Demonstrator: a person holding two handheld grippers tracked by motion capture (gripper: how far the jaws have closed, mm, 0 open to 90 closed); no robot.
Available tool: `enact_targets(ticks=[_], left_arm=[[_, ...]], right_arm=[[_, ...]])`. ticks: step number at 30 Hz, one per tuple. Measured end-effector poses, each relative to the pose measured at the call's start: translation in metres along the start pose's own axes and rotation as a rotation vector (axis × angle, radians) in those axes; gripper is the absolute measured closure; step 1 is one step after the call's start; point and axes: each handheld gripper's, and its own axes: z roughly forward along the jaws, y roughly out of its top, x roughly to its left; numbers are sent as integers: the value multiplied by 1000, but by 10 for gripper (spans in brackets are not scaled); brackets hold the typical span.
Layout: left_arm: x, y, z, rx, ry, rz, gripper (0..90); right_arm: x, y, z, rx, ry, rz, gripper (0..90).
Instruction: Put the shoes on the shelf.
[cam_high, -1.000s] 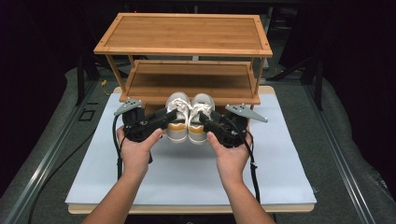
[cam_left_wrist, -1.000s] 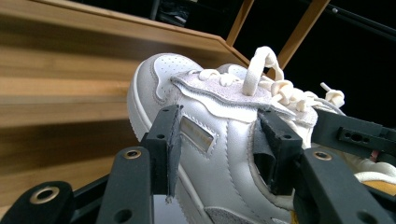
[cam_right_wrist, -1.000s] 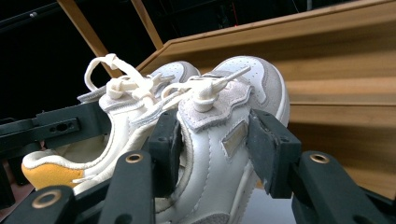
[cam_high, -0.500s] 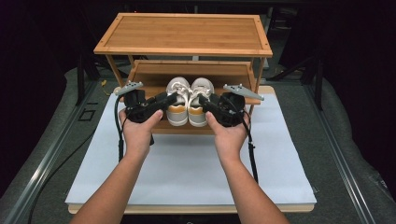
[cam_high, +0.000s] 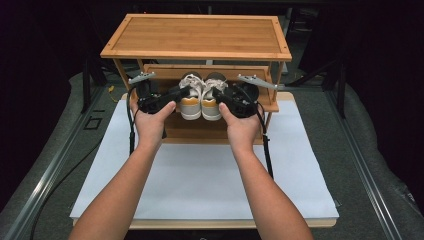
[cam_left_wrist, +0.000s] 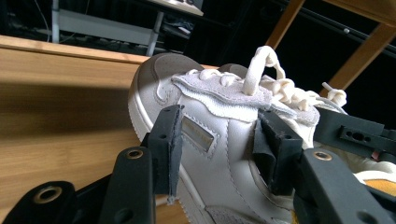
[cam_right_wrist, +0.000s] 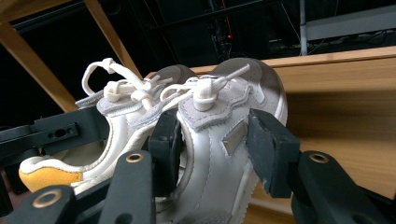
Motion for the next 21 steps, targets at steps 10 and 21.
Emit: enact_targets(ticks=[10,21], left_arm=[[13,0,14,20,-3,-30,552],[21,-3,25,61,0,-57,548]], right_arm=[[-10,-1,18,25,-8,10,557],[-19,-3,29,57,-9,27,555]])
